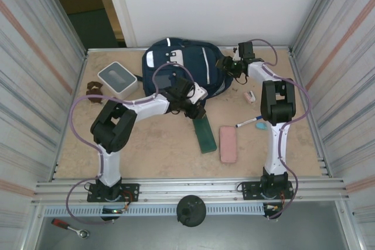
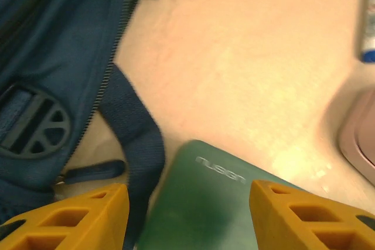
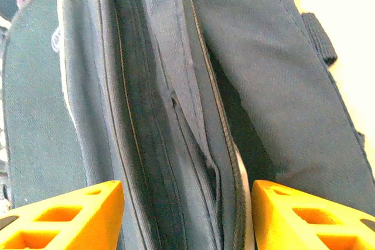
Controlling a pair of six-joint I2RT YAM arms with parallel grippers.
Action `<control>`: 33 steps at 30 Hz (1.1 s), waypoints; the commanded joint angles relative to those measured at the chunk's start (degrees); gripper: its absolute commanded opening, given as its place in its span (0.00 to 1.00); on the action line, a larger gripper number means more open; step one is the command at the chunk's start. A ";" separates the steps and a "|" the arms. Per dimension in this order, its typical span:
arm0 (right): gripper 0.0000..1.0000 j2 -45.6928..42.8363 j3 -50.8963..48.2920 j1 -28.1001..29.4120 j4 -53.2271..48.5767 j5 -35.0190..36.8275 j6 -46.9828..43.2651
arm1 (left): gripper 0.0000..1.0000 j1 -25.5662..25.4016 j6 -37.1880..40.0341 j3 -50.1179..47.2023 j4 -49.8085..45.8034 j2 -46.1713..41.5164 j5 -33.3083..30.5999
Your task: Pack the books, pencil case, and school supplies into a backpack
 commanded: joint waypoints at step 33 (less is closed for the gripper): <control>0.58 -40.10 -39.05 7.14 -1.82 2.59 -13.21 | 0.11 9.50 26.03 0.07 -4.64 -0.67 -12.22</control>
